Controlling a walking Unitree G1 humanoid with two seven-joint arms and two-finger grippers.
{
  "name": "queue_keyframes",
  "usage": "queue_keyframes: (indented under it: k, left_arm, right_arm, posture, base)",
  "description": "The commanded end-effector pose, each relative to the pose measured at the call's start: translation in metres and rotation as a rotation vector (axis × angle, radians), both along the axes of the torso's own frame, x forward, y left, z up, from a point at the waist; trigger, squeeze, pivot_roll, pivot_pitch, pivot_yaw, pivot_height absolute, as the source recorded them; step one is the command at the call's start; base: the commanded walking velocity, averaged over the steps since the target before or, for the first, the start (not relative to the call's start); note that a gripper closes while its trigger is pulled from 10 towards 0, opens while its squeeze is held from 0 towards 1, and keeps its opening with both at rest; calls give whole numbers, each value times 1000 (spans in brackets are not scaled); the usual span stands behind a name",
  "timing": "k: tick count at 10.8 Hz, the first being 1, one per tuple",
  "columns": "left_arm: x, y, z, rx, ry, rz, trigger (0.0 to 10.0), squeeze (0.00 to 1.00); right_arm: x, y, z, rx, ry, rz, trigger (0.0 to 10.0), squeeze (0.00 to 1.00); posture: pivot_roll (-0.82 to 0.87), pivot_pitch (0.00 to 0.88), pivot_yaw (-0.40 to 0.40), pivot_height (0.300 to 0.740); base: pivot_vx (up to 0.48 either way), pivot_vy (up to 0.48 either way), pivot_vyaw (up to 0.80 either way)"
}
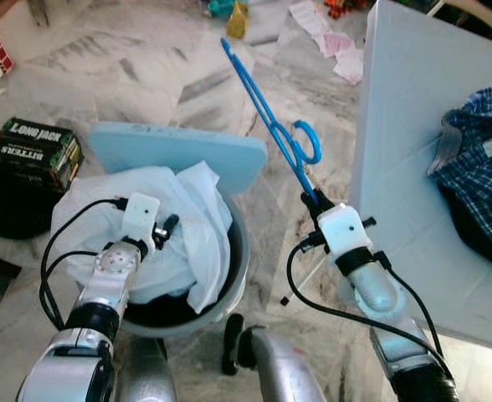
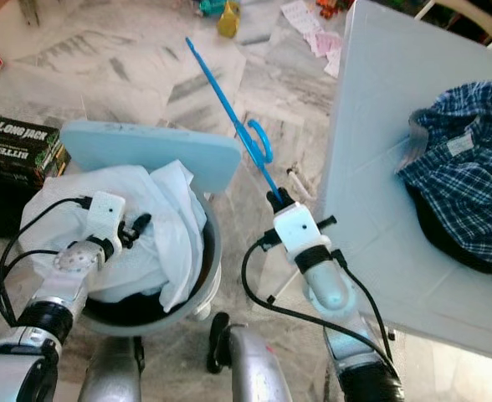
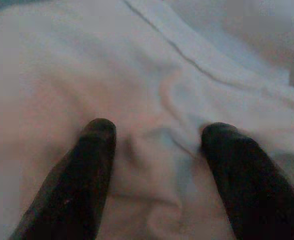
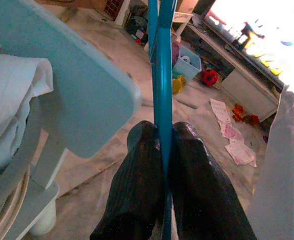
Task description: Hang hanger
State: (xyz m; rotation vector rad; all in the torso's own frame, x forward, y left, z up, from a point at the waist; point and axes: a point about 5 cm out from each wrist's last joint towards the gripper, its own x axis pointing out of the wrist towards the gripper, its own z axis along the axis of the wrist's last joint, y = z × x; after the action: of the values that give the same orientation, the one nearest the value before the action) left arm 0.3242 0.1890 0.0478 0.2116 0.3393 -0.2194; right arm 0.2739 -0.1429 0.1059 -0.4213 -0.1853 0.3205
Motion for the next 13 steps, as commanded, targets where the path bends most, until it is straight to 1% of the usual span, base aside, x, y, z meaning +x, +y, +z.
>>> queue_keyframes:
  k: [1,2,3,6,12,13]
  left_arm:
    - [-10,-1,-18,25,104,-21,10000,1000]
    - [-16,1,-27,38,154,-40,2510,1000]
    - [-20,3,-31,15,175,-50,0,0]
    - [-24,7,-35,12,192,-30,0,0]
    - [-20,13,-31,-12,159,24,0,0]
    - [-19,14,-29,-14,136,39,0,0]
  right_arm:
    - [-6,-12,-17,-21,81,-41,10000,0]
    - [-5,-10,-17,-20,82,-44,10000,0]
    - [-4,-9,-17,-17,82,-44,10000,0]
    - [0,-7,-15,-13,76,-43,10000,0]
    - [6,-6,-13,-13,64,-39,10000,0]
    - [6,-7,-13,-14,63,-37,10000,0]
  posture:
    - [-79,336,-169,740]
    - [-74,334,-165,740]
    - [-66,329,-165,740]
    - [-59,319,-162,740]
    - [-51,303,-169,740]
    - [-51,303,-170,740]
  base:
    - [0,0,0]
    - [0,0,0]
    - [0,0,0]
    - [0,0,0]
    - [0,0,0]
    - [0,0,0]
